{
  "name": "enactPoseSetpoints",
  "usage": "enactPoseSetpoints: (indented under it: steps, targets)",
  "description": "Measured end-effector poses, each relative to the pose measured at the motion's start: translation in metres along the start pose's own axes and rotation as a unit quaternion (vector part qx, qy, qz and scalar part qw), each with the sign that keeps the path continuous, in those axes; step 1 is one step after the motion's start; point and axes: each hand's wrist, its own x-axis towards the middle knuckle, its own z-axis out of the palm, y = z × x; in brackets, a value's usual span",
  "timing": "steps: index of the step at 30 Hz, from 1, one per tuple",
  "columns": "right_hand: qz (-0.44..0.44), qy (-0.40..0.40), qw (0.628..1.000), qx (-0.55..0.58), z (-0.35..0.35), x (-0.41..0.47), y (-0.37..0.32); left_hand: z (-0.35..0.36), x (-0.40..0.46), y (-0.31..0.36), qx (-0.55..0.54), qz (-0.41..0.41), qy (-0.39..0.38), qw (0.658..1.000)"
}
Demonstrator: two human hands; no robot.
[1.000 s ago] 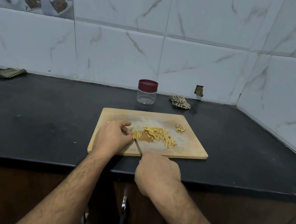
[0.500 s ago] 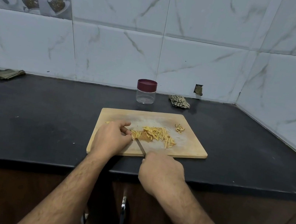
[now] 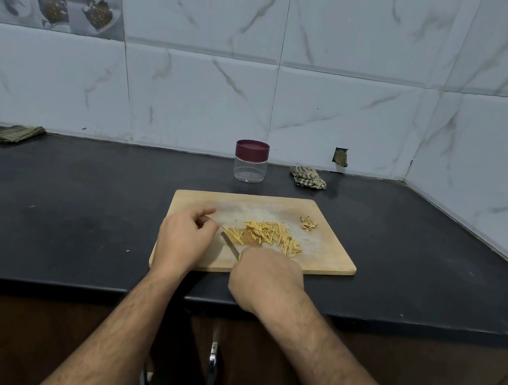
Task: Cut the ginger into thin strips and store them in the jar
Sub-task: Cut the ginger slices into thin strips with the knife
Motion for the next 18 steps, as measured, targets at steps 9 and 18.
enactPoseSetpoints:
  steps: [9, 18]
  targets:
    - [0.045, 0.021, 0.999, 0.016, 0.000, 0.003, 0.009, -0.003, 0.001, 0.000, -0.023, -0.029, 0.047, 0.998]
    - [0.065, 0.020, 0.997, 0.023, 0.001, 0.014, 0.017, -0.007, -0.002, 0.003, -0.037, -0.026, 0.074, 0.996]
